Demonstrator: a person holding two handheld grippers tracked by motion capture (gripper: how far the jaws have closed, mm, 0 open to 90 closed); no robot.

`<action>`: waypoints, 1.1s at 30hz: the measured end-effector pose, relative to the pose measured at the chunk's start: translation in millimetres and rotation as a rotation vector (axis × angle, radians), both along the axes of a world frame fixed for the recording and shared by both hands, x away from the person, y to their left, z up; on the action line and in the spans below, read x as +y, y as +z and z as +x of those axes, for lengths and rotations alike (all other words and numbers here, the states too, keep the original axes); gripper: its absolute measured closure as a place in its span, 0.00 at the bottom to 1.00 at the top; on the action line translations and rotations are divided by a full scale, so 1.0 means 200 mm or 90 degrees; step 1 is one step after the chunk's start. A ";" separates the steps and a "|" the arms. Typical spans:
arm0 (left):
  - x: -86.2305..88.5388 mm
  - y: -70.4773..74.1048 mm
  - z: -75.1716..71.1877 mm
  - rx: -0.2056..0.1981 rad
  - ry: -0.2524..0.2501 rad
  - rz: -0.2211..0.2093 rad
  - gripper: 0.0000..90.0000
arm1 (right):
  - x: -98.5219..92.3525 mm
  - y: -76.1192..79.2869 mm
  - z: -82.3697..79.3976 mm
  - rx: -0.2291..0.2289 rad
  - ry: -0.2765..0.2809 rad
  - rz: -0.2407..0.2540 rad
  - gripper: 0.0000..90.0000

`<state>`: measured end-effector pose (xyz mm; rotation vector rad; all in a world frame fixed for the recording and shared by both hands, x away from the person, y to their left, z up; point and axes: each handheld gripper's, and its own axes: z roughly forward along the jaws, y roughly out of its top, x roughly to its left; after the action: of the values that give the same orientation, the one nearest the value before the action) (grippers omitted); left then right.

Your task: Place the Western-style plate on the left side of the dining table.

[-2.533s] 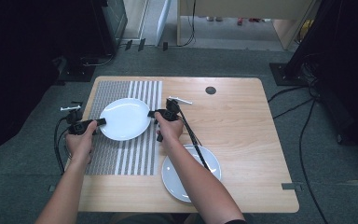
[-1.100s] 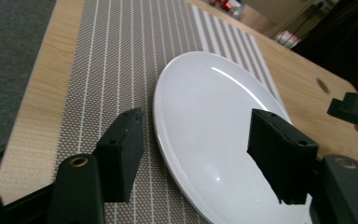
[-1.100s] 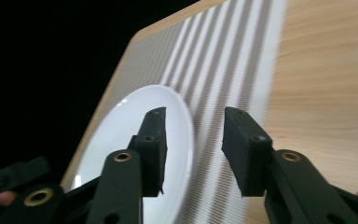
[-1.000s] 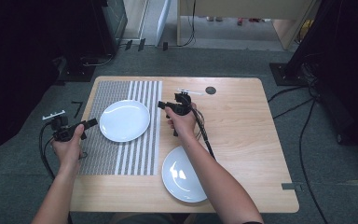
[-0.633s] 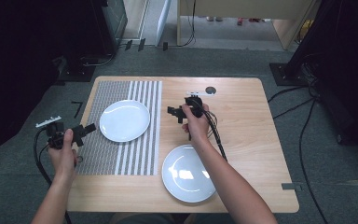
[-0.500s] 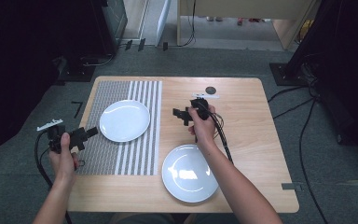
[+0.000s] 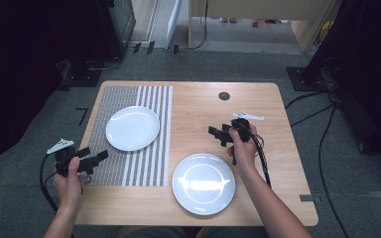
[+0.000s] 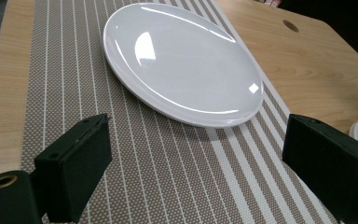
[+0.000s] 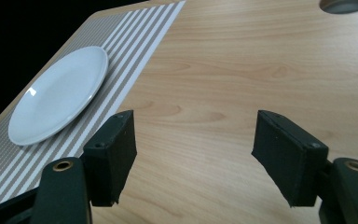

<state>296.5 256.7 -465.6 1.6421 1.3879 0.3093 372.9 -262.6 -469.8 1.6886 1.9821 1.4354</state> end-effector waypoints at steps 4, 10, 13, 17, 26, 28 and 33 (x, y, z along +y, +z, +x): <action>-0.02 -0.02 -0.04 0.000 0.004 0.016 0.09 | -0.08 -0.03 -0.08 -0.002 -0.009 0.002 0.34; -0.04 -0.05 -0.12 -0.010 0.005 0.046 0.09 | -0.17 -0.07 -0.14 -0.002 -0.016 -0.008 0.34; -0.02 -0.07 -0.16 -0.015 0.023 0.058 0.09 | -0.23 -0.09 -0.19 -0.002 -0.024 -0.012 0.34; 0.01 -0.12 -0.21 -0.004 0.035 0.065 0.09 | -0.32 -0.11 -0.25 -0.002 -0.035 -0.013 0.34; 0.05 -0.19 -0.29 0.000 0.062 0.110 0.09 | -0.42 -0.12 -0.36 -0.005 -0.045 -0.028 0.34; 0.06 -0.21 -0.30 0.002 0.060 0.113 0.09 | -0.44 -0.13 -0.39 -0.002 -0.049 -0.028 0.34; 0.07 -0.23 -0.33 0.003 0.060 0.128 0.09 | -0.53 -0.14 -0.48 0.000 -0.066 -0.029 0.33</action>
<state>229.6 270.5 -511.7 1.7423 1.4786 0.5139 277.2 -369.6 -498.2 1.7438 1.8833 1.3446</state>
